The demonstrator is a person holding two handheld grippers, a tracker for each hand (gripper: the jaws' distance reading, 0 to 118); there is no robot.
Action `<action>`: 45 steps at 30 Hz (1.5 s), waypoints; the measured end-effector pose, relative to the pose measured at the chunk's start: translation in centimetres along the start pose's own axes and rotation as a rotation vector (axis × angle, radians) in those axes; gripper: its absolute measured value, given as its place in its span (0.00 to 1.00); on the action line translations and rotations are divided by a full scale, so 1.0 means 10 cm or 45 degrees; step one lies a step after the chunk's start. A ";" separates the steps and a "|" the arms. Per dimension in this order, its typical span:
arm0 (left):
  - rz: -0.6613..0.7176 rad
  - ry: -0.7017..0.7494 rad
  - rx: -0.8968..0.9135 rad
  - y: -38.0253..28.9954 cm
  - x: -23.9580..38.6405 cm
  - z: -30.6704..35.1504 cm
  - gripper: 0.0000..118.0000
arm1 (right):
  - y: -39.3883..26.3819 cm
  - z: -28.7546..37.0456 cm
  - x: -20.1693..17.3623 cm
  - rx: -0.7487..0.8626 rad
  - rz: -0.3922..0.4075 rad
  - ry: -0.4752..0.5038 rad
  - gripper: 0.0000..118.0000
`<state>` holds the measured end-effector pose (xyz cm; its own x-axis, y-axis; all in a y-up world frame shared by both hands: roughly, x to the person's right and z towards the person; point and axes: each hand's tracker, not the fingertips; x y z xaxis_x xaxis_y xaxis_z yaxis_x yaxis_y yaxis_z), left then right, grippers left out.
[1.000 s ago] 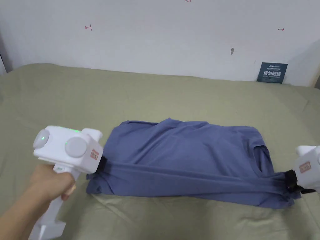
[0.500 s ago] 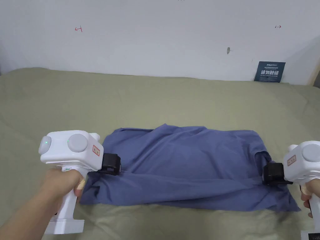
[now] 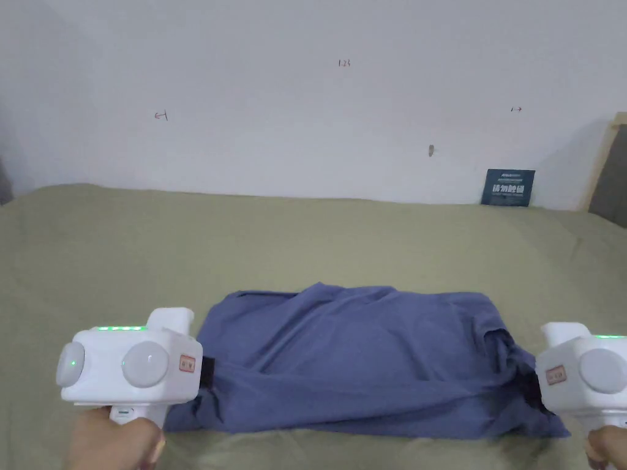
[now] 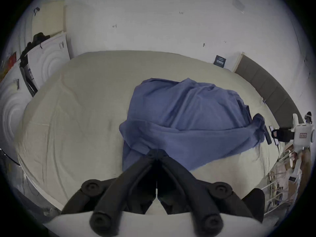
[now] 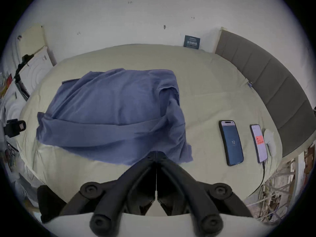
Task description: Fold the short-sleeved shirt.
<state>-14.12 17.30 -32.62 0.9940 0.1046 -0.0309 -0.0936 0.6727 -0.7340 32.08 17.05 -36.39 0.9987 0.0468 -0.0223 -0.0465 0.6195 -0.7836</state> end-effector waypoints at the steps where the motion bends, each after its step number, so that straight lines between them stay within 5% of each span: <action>1: -0.006 0.011 0.020 -0.07 0.02 0.05 0.00 | -0.06 0.05 -0.02 0.009 0.005 0.005 0.00; 12: -0.003 0.001 -0.060 -0.35 -0.34 -0.29 0.02 | -0.33 0.02 0.08 0.009 -0.026 0.032 0.00; 13: 0.014 0.007 -0.054 -0.34 -0.38 -0.33 0.12 | -0.32 0.00 0.10 0.003 -0.034 0.031 0.00; 14: 0.023 0.024 -0.046 -0.34 -0.39 -0.38 0.35 | -0.33 -0.02 0.12 0.003 -0.042 0.033 0.00; 15: 0.038 0.029 -0.047 -0.33 -0.41 -0.44 0.68 | -0.33 -0.02 0.12 0.003 -0.044 0.036 0.00; 16: 0.055 0.028 -0.036 -0.31 -0.45 -0.50 0.79 | -0.33 -0.04 0.13 -0.001 -0.044 0.037 0.00; 25: 0.077 0.065 -0.175 -0.13 -0.51 -1.19 0.77 | -0.28 -0.11 0.24 0.011 -0.100 0.060 0.00; 27: 0.048 0.027 -0.227 -0.19 -0.45 -1.19 0.60 | -0.23 -0.12 0.28 0.032 -0.124 0.066 0.05; 28: 0.014 0.131 -0.201 -0.21 -0.40 -1.16 0.51 | -0.20 -0.15 0.31 0.035 -0.136 0.070 0.19; 29: -0.006 0.151 -0.141 -0.22 -0.37 -1.10 0.34 | -0.17 -0.20 0.34 0.028 -0.143 0.063 0.46; 30: 0.006 0.102 -0.142 -0.21 -0.39 -1.06 0.12 | -0.14 -0.26 0.36 0.006 -0.147 0.059 0.82; 31: 0.048 -0.015 -0.131 -0.20 -0.40 -1.04 0.12 | -0.13 -0.36 0.38 -0.046 -0.145 0.054 0.94; 41: 0.089 -0.039 -0.157 -0.14 -0.49 -1.02 0.12 | -0.02 -1.26 0.41 -0.114 -0.182 0.016 0.86; 44: 0.096 -0.052 -0.174 -0.13 -0.54 -1.07 0.12 | -0.02 -1.22 0.43 -0.179 -0.170 0.040 0.60; 45: 0.094 -0.052 -0.179 -0.13 -0.53 -1.06 0.12 | 0.00 -1.11 0.41 -0.154 -0.113 0.015 0.40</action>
<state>-18.66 8.12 -38.71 0.9814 0.1817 -0.0623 -0.1544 0.5534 -0.8184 36.43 8.55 -43.40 0.9990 -0.0137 0.0436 0.0444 0.5219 -0.8519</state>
